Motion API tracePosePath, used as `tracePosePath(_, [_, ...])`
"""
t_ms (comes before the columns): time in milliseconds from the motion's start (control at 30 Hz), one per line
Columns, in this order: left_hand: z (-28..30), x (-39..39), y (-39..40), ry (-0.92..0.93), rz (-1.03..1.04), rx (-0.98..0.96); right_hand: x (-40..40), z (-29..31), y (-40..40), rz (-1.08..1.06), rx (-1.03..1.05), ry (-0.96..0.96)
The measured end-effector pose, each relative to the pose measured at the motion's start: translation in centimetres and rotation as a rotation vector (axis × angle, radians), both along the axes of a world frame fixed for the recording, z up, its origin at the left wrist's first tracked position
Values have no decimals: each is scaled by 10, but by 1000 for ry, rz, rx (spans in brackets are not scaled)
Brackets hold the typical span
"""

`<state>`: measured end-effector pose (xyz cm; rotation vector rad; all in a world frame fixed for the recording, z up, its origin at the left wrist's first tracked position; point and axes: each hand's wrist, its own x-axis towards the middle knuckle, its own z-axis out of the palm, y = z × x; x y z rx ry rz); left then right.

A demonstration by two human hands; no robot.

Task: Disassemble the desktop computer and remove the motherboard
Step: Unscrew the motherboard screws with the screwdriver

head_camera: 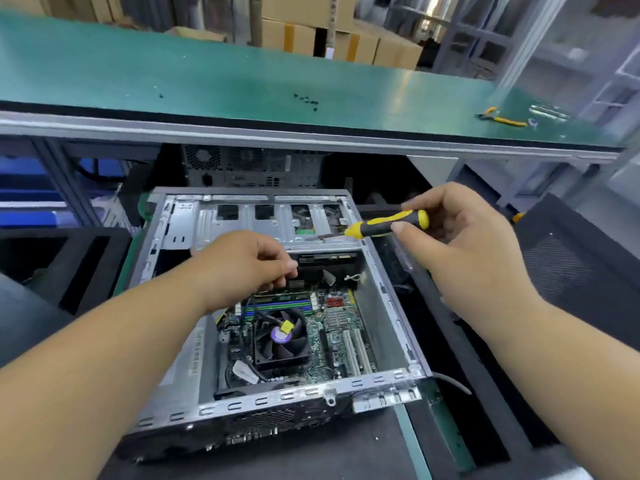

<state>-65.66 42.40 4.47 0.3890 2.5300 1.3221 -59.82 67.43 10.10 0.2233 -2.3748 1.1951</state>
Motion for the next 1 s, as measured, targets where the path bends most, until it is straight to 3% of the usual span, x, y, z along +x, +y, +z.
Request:
tracePosePath(133, [5,16,54,78,-61,-102,3,-17,45,-182,-290,-151])
tracePosePath(333, [-2,41,158,155,-168,-225,7,-48,130,-168,-1157,-472])
tracePosePath(400, [-8,48,195,234,-229,-315,13,-61,157,-148,-1278,-564])
tracePosePath(567, [-37,67,282,356,-293,-565,29,-98,216,-179,-1151,-745])
tracePosePath(733, [-75,73,330,217,-250,-762,37,-137,253,-196,-960,-909])
tracePosePath(833, [-95,70,335,143,-168,-743,41,-160,268,-196,-906,-886])
tracePosePath(1000, [-106,65,333,79,-14,-607,44,-193,274,-176,-566,-897])
